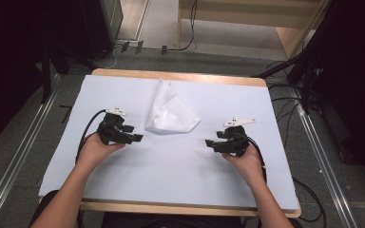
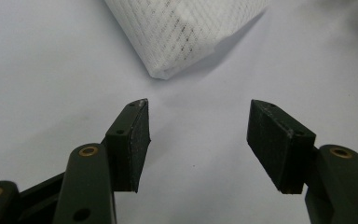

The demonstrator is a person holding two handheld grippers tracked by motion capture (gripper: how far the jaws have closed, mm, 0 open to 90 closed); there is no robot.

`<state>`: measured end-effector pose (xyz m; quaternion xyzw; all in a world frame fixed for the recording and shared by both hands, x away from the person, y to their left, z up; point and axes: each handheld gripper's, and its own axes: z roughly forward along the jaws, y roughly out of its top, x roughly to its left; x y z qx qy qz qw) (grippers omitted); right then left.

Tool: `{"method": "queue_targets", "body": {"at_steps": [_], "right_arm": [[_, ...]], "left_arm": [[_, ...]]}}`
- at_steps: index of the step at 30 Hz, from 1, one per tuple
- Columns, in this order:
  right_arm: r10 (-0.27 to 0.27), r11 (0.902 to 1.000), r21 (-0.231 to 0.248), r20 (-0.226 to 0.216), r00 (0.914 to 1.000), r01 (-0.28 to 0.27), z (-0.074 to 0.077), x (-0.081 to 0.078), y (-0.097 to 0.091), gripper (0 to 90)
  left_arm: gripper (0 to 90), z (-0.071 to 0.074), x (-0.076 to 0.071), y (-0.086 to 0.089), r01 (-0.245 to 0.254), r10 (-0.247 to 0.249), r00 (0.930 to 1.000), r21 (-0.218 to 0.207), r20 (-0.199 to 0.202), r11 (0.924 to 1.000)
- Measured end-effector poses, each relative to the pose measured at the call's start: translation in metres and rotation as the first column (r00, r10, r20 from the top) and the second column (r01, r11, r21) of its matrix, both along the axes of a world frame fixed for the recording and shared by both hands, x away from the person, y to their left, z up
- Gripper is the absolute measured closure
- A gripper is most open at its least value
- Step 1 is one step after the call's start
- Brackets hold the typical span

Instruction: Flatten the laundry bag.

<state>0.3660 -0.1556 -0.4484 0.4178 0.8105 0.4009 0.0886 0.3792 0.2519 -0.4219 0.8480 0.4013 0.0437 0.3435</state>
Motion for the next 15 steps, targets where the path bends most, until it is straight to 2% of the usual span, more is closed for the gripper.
{"method": "queue_targets", "body": {"at_steps": [10,15], "right_arm": [[-0.002,1.0,0.003,-0.008,1.0,0.002,0.0,0.0,-0.001,40.6],[0.0,1.0,0.006,-0.013,0.9999,0.0,0.0,-0.001,0.0,41.8]], "left_arm": [[40.1,0.002,0.0,-0.006,0.012,-0.012,0.9999,0.003,0.008,0.9999],[40.1,0.004,0.001,-0.012,0.021,-0.021,0.9997,-0.012,0.014,0.9997]]}}
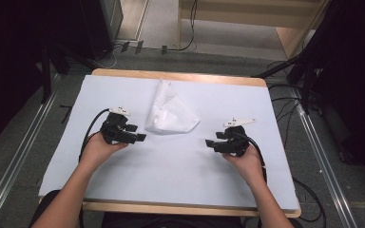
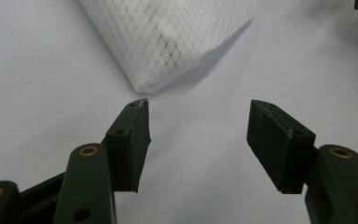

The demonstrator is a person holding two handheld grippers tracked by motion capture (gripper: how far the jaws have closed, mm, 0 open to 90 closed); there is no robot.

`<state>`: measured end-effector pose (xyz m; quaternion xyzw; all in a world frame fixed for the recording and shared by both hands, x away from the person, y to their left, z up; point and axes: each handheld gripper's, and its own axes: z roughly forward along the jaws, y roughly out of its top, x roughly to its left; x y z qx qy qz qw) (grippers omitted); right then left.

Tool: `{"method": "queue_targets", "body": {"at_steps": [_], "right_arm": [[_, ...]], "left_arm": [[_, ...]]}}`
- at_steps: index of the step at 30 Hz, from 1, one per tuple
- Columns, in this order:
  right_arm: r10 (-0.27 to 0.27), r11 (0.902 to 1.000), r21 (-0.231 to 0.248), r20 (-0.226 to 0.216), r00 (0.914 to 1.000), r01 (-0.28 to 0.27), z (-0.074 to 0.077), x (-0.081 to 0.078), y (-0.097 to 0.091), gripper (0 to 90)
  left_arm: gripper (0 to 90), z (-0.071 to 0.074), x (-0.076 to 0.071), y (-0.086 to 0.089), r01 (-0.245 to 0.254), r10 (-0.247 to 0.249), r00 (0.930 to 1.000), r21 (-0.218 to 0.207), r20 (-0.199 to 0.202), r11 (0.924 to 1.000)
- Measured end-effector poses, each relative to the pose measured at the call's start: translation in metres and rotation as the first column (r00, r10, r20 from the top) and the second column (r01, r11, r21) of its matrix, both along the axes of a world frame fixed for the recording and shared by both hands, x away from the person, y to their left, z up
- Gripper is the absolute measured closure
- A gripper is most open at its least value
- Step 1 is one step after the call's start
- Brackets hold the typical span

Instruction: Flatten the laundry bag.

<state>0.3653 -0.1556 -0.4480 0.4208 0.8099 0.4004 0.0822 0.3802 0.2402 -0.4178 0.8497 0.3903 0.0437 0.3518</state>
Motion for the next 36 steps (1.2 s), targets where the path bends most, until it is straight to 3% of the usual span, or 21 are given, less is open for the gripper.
{"method": "queue_targets", "body": {"at_steps": [7,17,25,28,36], "right_arm": [[0.008,0.9999,0.007,0.0,1.0,-0.008,0.001,-0.002,0.0,42.0],[0.001,0.9998,0.018,-0.003,1.0,-0.001,0.003,-0.008,-0.002,42.1],[0.001,0.9999,0.016,-0.004,1.0,-0.001,0.003,-0.008,-0.002,42.5],[0.002,0.9999,0.015,-0.005,1.0,-0.002,0.003,-0.008,-0.002,42.5],[0.012,0.9999,0.001,-0.009,0.9999,-0.012,0.002,-0.009,0.0,42.7]], "left_arm": [[40.2,0.002,0.002,-0.005,0.015,-0.015,0.9999,0.013,0.001,0.9998],[39.4,0.01,0.01,-0.013,0.033,-0.033,0.9994,-0.009,-0.007,0.9994],[40.0,0.018,0.025,-0.035,0.069,-0.07,0.9973,0.029,0.025,0.9972],[40.1,0.019,0.03,-0.043,0.078,-0.079,0.9965,0.017,0.028,0.9968],[40.1,0.01,0.046,-0.067,0.118,-0.119,0.9922,0.042,0.035,0.9921]]}}
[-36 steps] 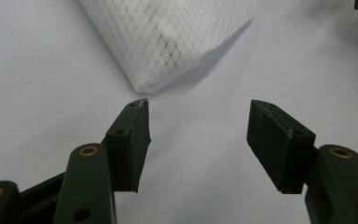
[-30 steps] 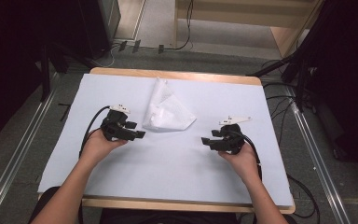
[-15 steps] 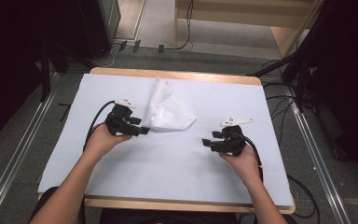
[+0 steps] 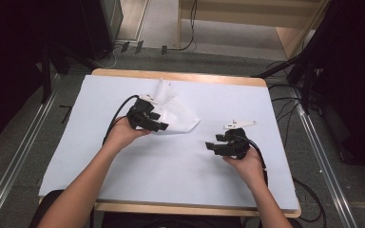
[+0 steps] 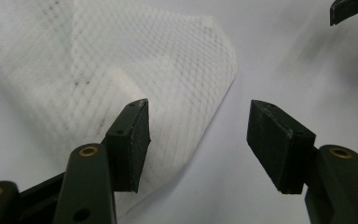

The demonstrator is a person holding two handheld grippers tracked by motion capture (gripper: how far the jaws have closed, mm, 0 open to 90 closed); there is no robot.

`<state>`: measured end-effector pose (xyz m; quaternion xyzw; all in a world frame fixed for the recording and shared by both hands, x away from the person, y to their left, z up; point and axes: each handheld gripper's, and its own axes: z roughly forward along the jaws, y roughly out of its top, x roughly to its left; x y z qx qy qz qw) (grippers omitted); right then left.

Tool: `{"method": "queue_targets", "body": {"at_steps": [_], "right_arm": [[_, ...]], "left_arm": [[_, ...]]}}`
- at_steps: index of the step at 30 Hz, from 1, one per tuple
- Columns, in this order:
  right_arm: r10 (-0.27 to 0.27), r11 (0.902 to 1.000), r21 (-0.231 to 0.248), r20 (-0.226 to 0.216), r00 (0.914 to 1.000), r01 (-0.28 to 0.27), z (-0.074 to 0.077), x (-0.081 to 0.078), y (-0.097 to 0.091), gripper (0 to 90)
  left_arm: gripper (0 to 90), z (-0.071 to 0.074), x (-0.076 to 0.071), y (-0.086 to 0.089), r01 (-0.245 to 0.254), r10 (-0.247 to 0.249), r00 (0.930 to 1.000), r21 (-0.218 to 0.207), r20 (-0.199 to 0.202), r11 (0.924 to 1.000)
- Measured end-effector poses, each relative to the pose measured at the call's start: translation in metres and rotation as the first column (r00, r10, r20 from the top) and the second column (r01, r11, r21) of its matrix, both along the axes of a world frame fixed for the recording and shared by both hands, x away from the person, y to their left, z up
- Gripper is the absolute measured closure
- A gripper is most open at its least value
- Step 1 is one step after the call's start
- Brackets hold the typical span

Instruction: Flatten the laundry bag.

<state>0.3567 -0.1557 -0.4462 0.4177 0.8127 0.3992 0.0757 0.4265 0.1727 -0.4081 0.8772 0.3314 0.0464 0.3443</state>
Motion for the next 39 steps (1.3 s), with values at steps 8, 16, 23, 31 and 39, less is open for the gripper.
{"method": "queue_targets", "body": {"at_steps": [8,16,23,31,39], "right_arm": [[-0.001,1.0,-0.004,-0.005,1.0,0.001,-0.001,0.0,0.0,42.7],[-0.004,1.0,-0.008,-0.007,1.0,0.004,-0.002,0.0,-0.001,42.7],[-0.004,1.0,-0.009,-0.008,1.0,0.004,-0.002,-0.001,-0.001,42.7],[-0.003,0.9999,-0.01,-0.007,1.0,0.003,-0.002,-0.001,-0.001,42.7],[0.003,0.9999,-0.016,-0.013,0.9999,-0.004,-0.003,0.0,0.001,42.9]], "left_arm": [[38.4,-0.025,0.017,-0.012,0.015,-0.015,0.9996,0.0,-0.026,0.9999],[36.1,-0.043,0.021,-0.015,0.035,-0.035,0.9991,0.009,-0.024,0.9993],[51.5,-0.046,0.023,-0.013,0.011,-0.011,0.9999,0.007,-0.001,0.9999],[79.7,-0.048,0.023,-0.008,-0.043,0.043,0.9988,0.024,0.024,0.9988],[90.0,-0.031,0.022,0.006,-0.115,0.115,0.9933,-0.082,-0.006,0.9899]]}}
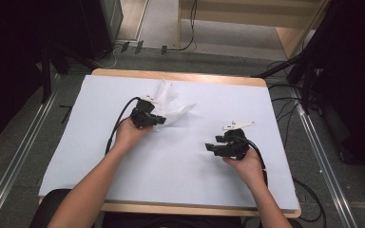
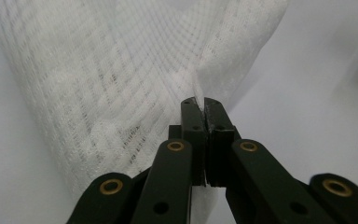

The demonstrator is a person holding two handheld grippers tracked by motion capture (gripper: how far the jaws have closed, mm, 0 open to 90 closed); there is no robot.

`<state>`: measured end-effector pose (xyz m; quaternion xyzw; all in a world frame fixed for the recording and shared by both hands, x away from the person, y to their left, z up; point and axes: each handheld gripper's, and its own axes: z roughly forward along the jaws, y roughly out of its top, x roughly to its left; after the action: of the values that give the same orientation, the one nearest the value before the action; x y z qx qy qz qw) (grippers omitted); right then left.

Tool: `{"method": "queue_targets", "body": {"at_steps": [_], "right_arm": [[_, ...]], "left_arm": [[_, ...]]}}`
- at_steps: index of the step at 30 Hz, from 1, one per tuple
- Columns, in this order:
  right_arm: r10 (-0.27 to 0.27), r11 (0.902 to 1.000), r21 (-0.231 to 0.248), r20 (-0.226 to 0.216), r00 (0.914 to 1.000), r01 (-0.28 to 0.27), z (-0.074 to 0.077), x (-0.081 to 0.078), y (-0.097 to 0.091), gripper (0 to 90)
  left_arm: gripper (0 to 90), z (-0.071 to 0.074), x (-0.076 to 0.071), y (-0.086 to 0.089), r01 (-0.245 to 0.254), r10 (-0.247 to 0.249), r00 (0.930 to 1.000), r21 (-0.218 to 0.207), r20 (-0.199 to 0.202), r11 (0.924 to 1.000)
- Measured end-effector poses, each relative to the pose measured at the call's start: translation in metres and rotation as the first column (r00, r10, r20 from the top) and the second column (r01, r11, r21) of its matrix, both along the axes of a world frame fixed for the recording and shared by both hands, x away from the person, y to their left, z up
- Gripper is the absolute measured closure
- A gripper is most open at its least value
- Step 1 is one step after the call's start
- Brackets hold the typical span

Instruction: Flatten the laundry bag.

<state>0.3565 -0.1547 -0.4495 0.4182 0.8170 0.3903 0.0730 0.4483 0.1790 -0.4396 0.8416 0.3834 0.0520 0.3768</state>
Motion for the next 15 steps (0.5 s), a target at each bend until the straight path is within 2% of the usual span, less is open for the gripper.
{"method": "queue_targets", "body": {"at_steps": [1,3,6,7,8,9,11,15], "right_arm": [[0.001,1.0,0.0,-0.001,1.0,-0.001,0.0,0.0,0.0,43.0],[0.003,1.0,-0.002,-0.003,1.0,-0.003,0.0,0.0,0.001,43.0],[0.006,1.0,-0.004,-0.007,1.0,-0.006,0.0,0.0,0.002,43.0],[0.004,1.0,-0.006,-0.008,1.0,-0.004,0.0,0.0,0.002,43.0],[0.004,1.0,-0.006,-0.008,1.0,-0.004,0.0,0.0,0.002,43.0],[0.006,1.0,-0.006,-0.005,1.0,-0.006,-0.001,0.0,0.002,43.1],[0.005,1.0,-0.005,-0.006,1.0,-0.005,-0.001,0.0,0.002,43.0],[0.006,1.0,-0.005,-0.008,0.9999,-0.006,-0.001,0.001,0.003,43.0]], "left_arm": [[89.9,0.0,0.0,0.0,0.0,0.0,1.0,0.0,0.0,1.0],[89.8,0.007,-0.001,0.006,-0.015,0.015,0.9998,-0.033,0.013,0.9993],[89.5,0.016,-0.003,0.017,-0.042,0.044,0.9983,-0.044,0.038,0.9982],[89.5,0.019,-0.004,0.027,-0.078,0.081,0.996,-0.081,0.039,0.9937],[89.5,0.019,-0.004,0.027,-0.078,0.081,0.996,-0.081,0.039,0.9937],[89.5,0.021,-0.004,0.032,-0.091,0.095,0.9948,-0.102,0.036,0.9906],[89.5,0.023,-0.005,0.042,-0.122,0.128,0.9914,-0.154,0.03,0.9805],[89.5,0.029,-0.01,0.056,-0.161,0.171,0.9843,-0.175,0.044,0.9714]]}}
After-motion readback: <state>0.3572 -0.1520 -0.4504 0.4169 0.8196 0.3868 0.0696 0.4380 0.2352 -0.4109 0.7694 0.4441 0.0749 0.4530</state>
